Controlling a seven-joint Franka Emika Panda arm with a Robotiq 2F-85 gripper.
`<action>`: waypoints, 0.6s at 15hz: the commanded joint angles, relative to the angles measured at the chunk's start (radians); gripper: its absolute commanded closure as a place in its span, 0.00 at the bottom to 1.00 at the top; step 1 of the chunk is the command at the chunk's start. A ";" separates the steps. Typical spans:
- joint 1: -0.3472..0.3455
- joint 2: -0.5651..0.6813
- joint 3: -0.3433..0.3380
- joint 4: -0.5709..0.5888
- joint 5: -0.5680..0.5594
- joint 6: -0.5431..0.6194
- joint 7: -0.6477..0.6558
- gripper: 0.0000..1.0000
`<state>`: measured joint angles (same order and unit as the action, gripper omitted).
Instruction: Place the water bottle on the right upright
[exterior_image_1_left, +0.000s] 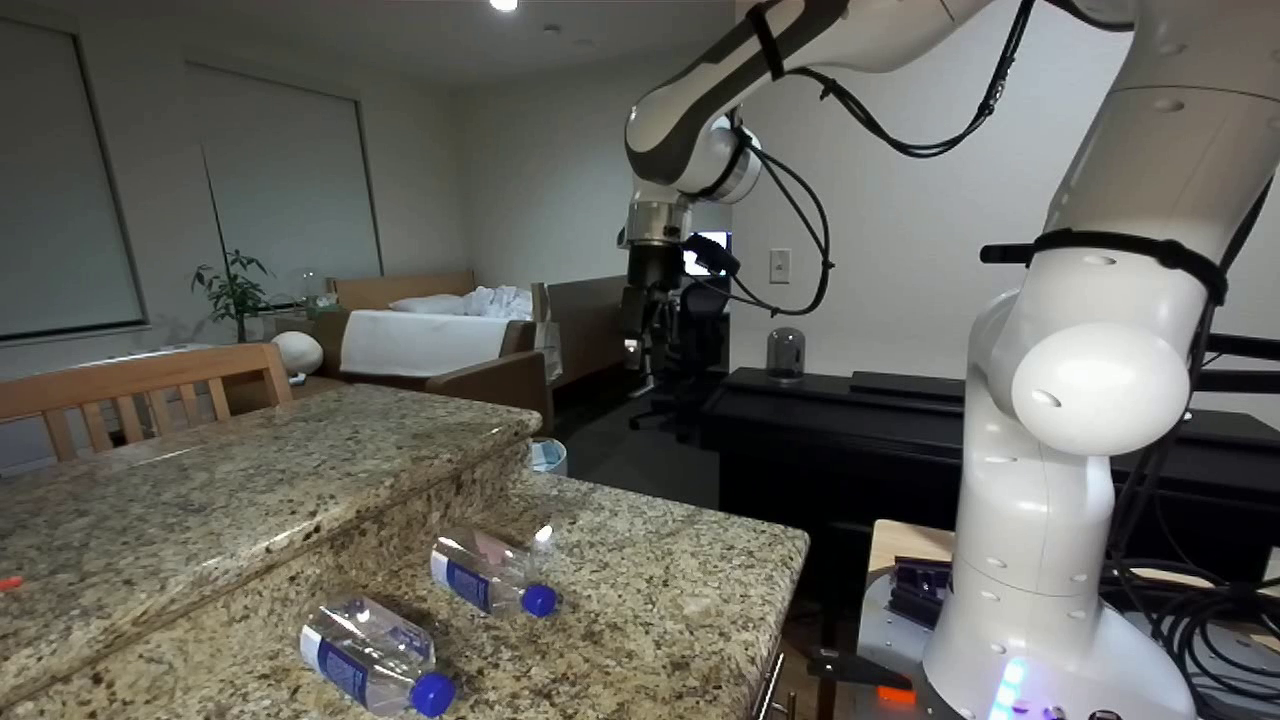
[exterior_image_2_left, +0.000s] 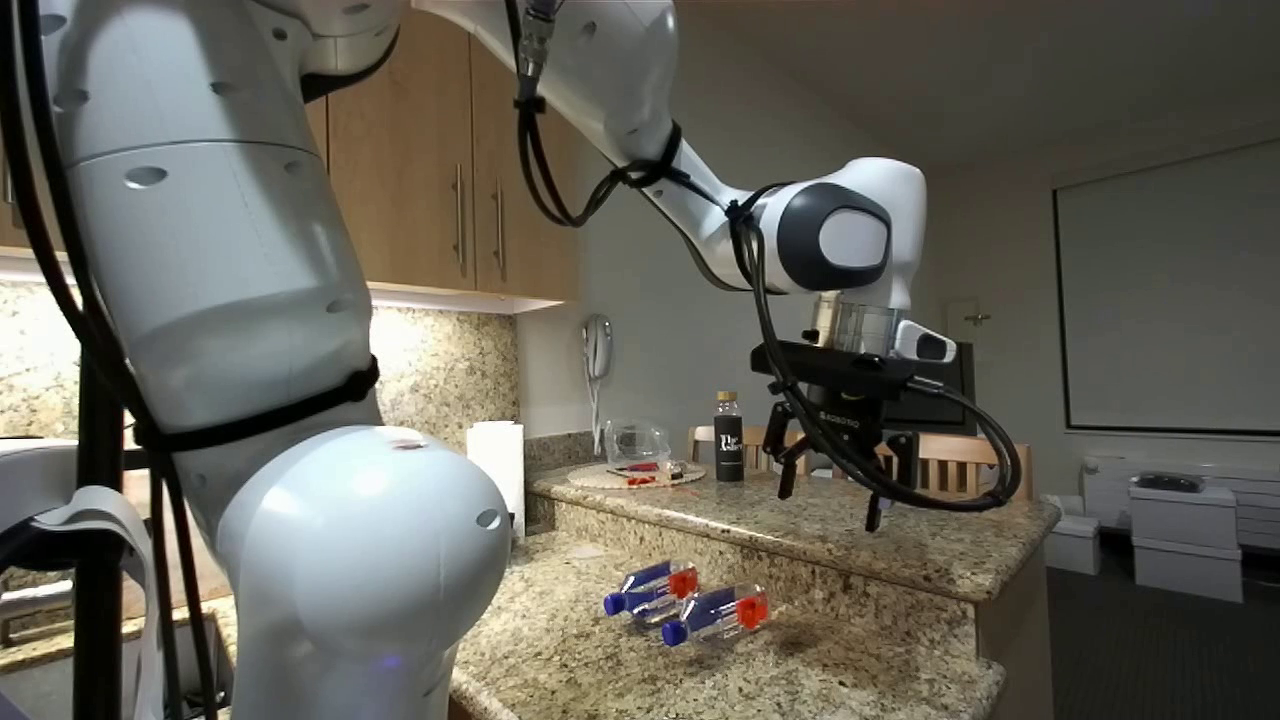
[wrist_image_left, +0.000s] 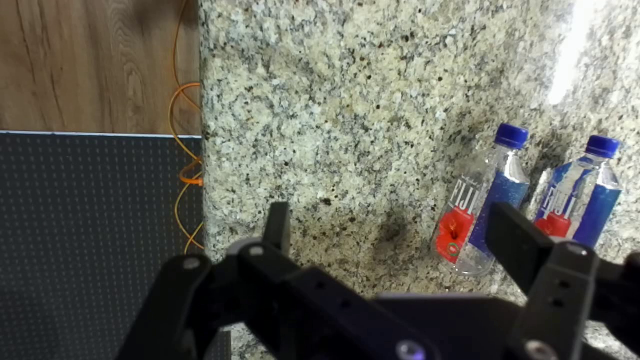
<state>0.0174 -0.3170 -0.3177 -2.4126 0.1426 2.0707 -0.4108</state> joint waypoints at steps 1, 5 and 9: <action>-0.038 0.004 0.036 0.002 0.013 -0.003 -0.010 0.00; -0.043 0.003 0.043 0.002 0.031 -0.016 -0.010 0.00; -0.044 0.011 0.046 0.018 0.012 -0.088 -0.042 0.00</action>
<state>0.0010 -0.3168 -0.2927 -2.4124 0.1461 2.0372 -0.4101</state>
